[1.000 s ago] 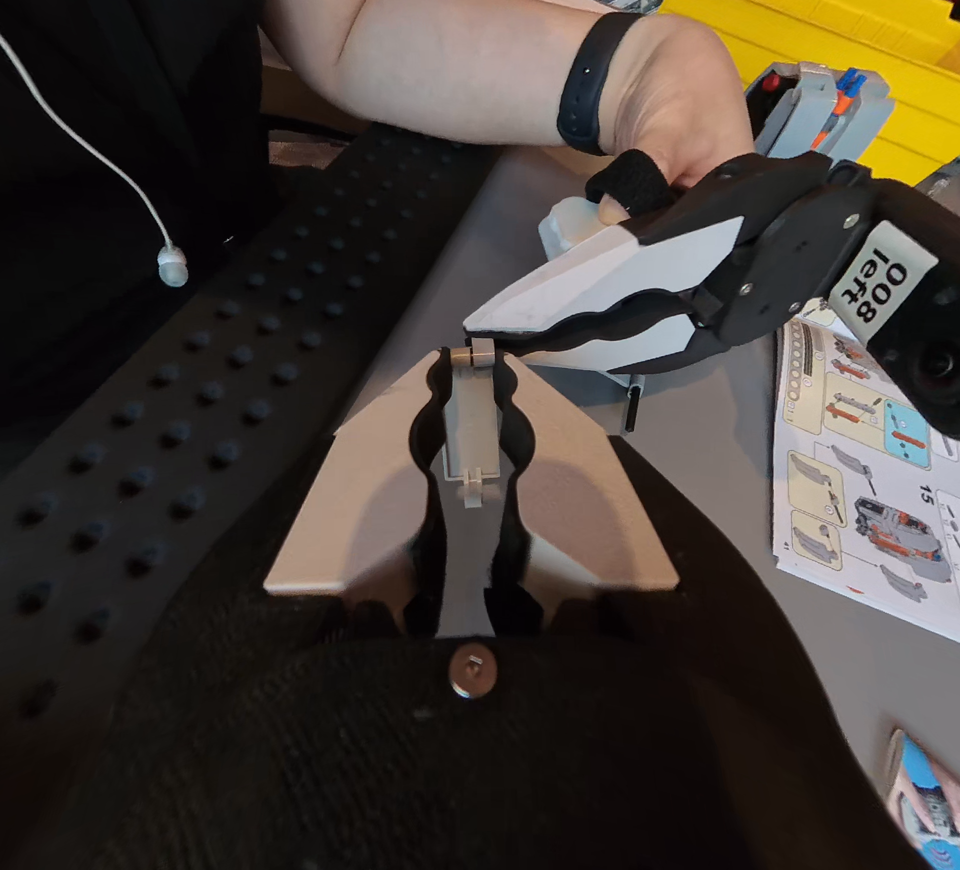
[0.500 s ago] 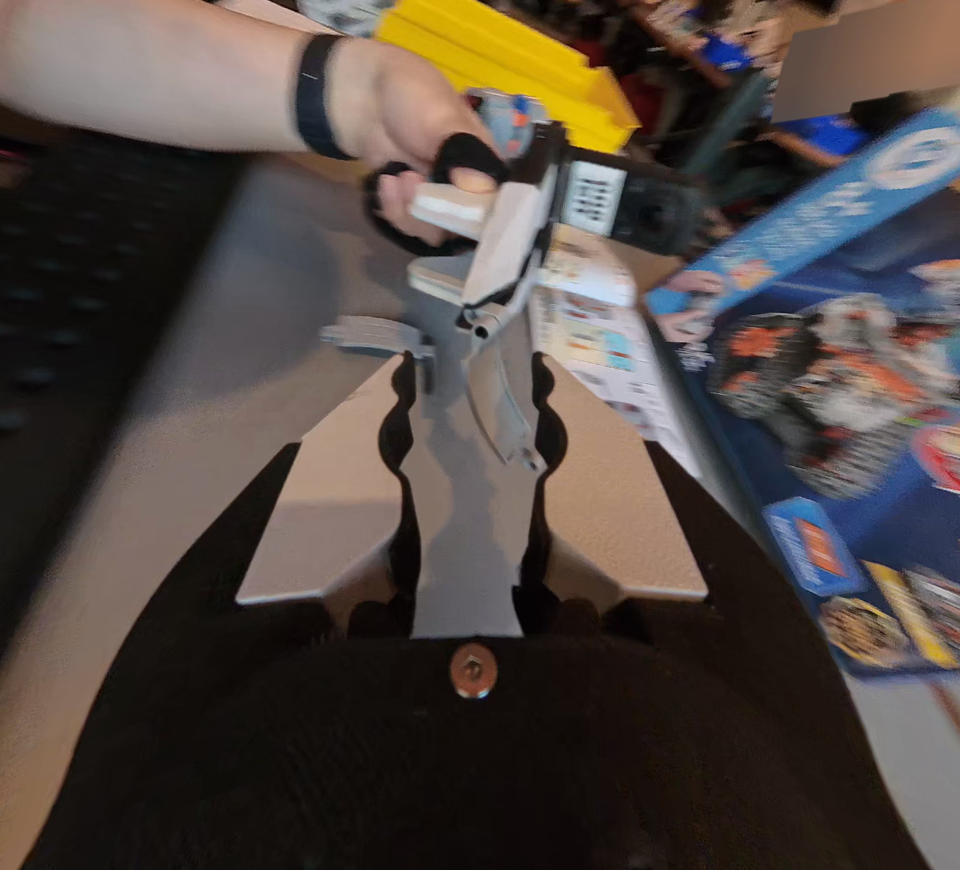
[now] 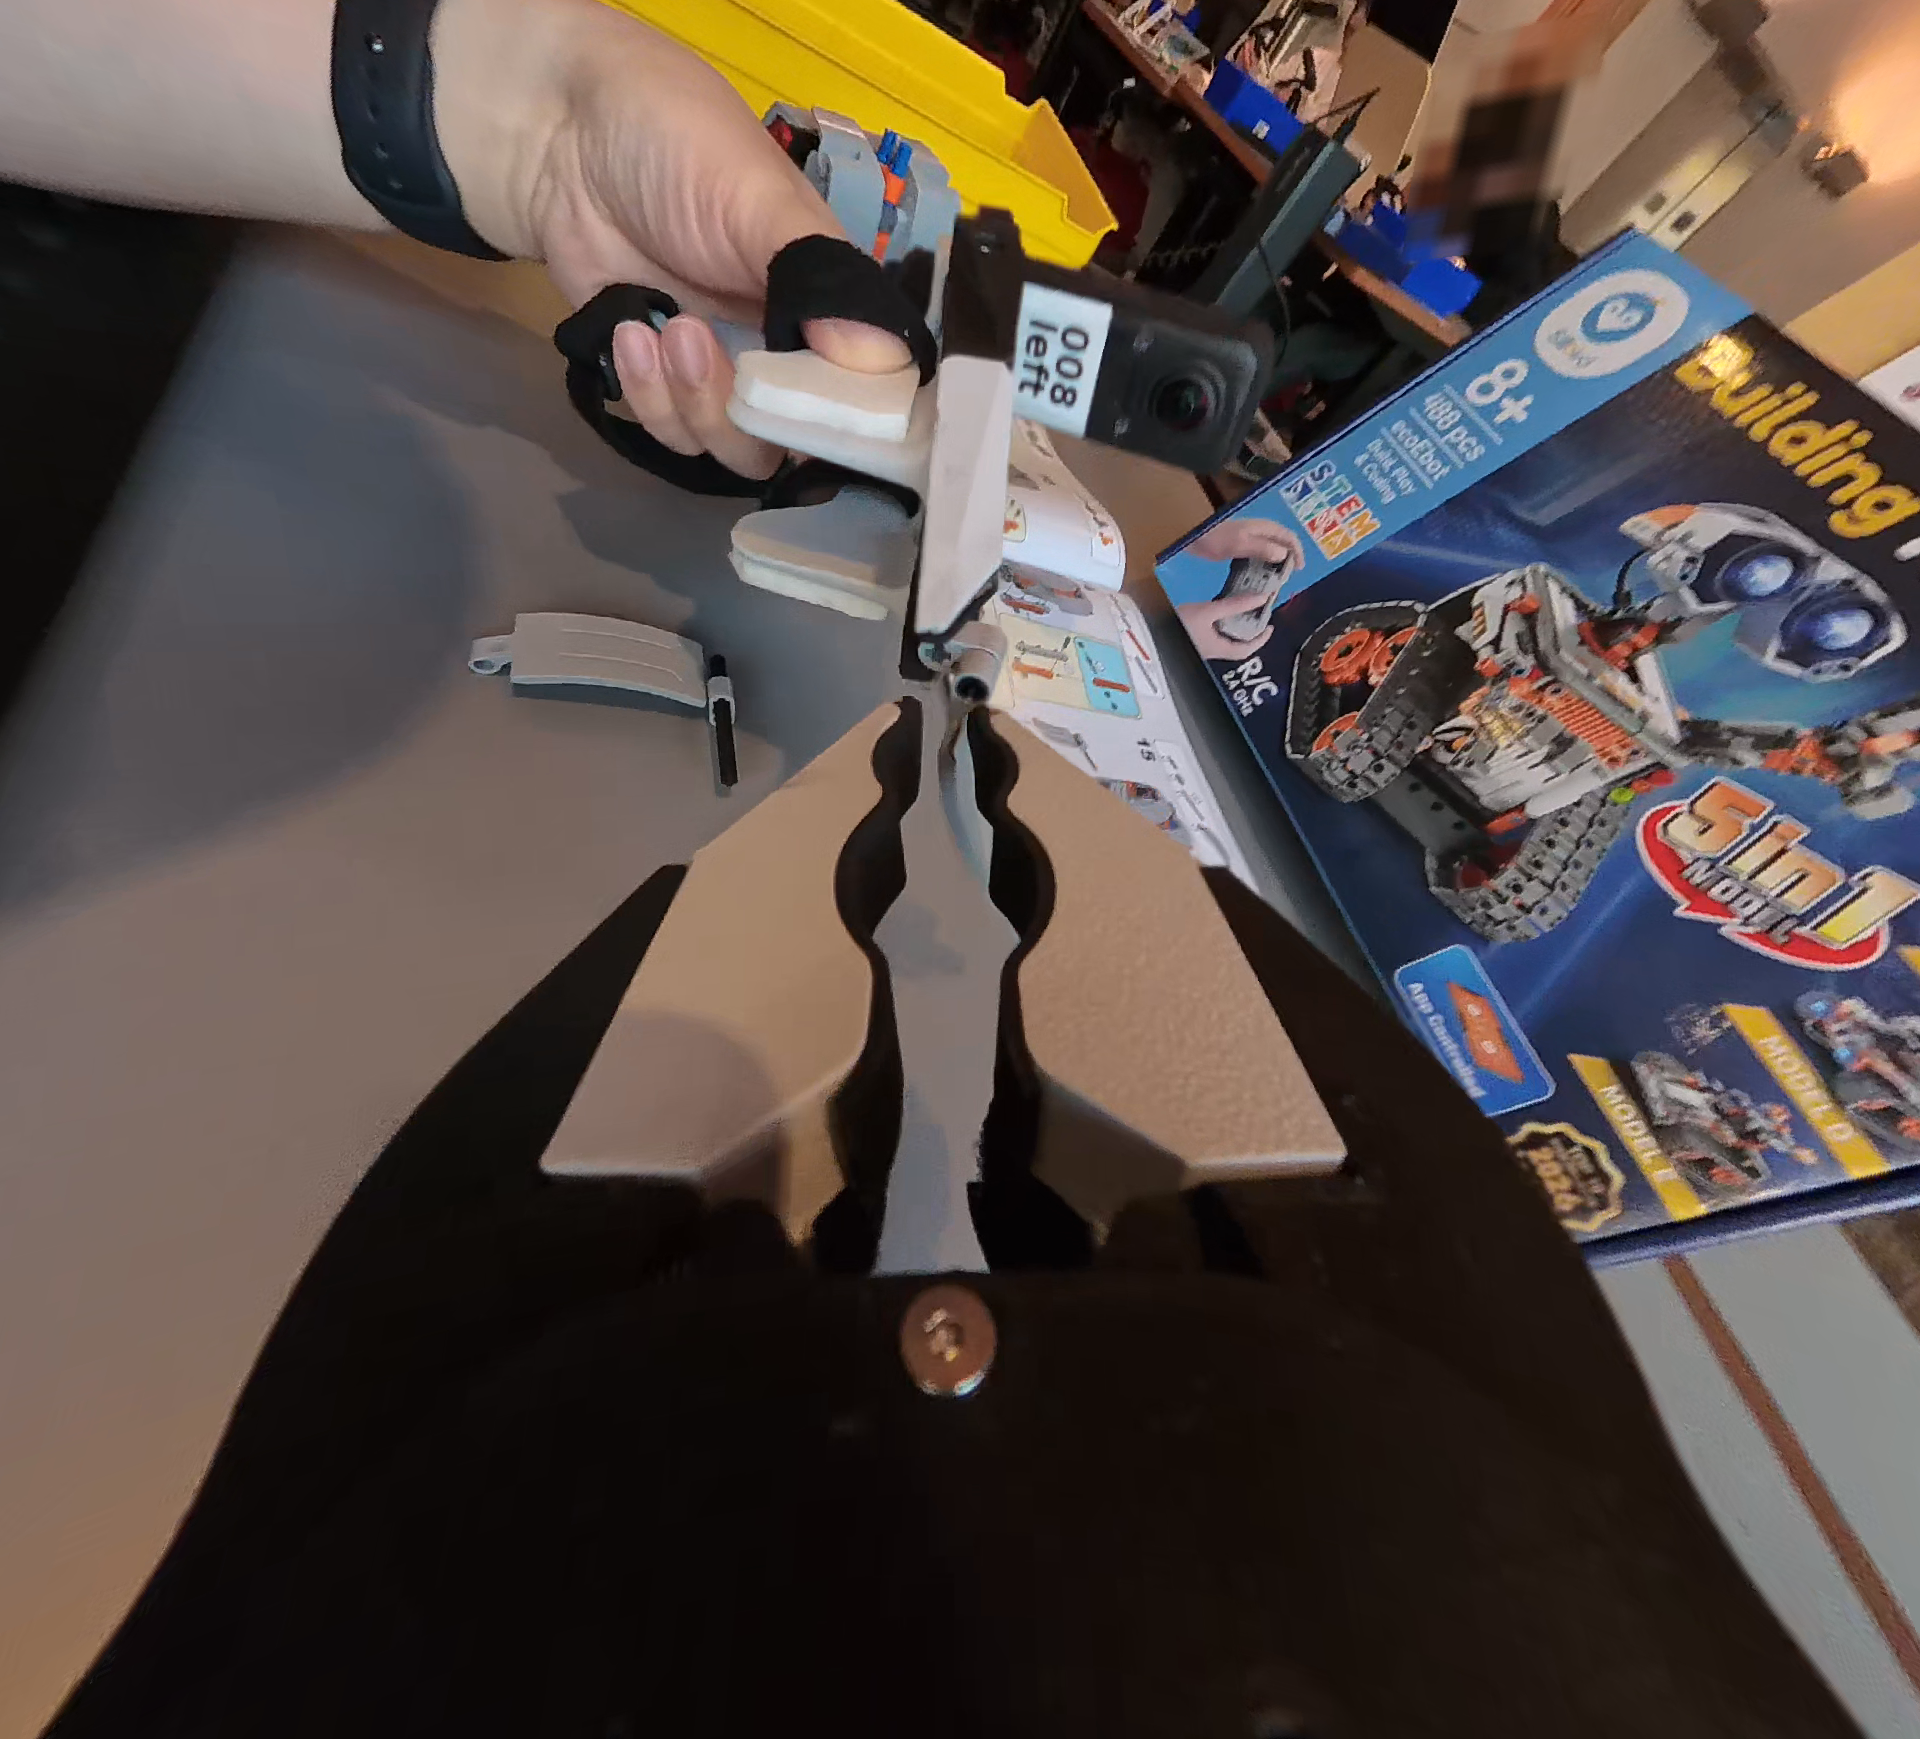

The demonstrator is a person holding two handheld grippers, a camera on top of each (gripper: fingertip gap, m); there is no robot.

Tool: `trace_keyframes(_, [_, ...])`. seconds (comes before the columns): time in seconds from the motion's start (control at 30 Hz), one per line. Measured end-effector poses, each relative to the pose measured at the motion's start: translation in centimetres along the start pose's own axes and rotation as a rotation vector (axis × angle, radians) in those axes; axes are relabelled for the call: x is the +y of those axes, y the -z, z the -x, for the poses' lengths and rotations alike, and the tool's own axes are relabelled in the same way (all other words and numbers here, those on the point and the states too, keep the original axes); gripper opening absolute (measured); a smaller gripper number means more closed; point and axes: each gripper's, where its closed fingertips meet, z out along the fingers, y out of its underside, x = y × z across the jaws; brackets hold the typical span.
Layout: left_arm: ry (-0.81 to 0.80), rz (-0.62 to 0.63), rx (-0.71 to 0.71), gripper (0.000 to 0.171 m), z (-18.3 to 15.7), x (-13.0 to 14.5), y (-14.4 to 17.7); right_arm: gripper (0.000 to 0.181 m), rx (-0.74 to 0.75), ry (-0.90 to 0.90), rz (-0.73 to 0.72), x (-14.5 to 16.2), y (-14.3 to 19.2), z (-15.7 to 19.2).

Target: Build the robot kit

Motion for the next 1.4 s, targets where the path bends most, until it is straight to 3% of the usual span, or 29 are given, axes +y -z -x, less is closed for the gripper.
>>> trace_keyframes(0.03, [-0.023,-0.007,-0.028,0.005,0.2,-0.2,0.1,0.008,-0.003,-0.03,0.005,0.2,-0.1,-0.1])
trace_keyframes(0.23, [-0.124,-0.005,-0.098,0.005,0.3,-0.5,0.1,0.001,-0.032,-0.241,-0.028,0.3,-0.3,-0.8])
trace_keyframes(0.43, [-0.121,0.001,-0.114,0.007,0.5,-0.5,0.3,0.0,-0.068,-0.254,-0.022,0.4,-0.2,-0.5])
trace_keyframes(0.6, [-0.234,-0.045,-0.195,0.01,0.3,-1.7,1.6,0.001,-0.155,-0.411,-0.045,0.6,0.1,-0.4])
trace_keyframes(0.73, [-0.303,0.066,-0.371,0.021,2.2,-0.5,2.5,0.0,-0.309,-0.683,-0.075,0.5,0.4,0.1])
trace_keyframes(0.83, [-0.367,0.172,-0.521,0.017,4.1,0.6,2.7,0.0,-0.462,-0.93,-0.04,0.9,0.6,1.1])
trace_keyframes(1.0, [-0.409,0.297,-0.611,0.02,5.1,2.2,3.1,0.0,-0.631,-1.27,0.012,1.5,0.6,2.2])
trace_keyframes(1.17, [-0.481,0.452,-0.78,0.03,7.3,3.7,4.5,0.0,-0.66,-1.342,0.093,2.8,0.1,3.3])
trace_keyframes(1.4, [-0.533,0.599,-0.877,0.033,8.9,5.4,5.1,0.0,-0.711,-1.463,0.049,2.6,0.1,3.1])
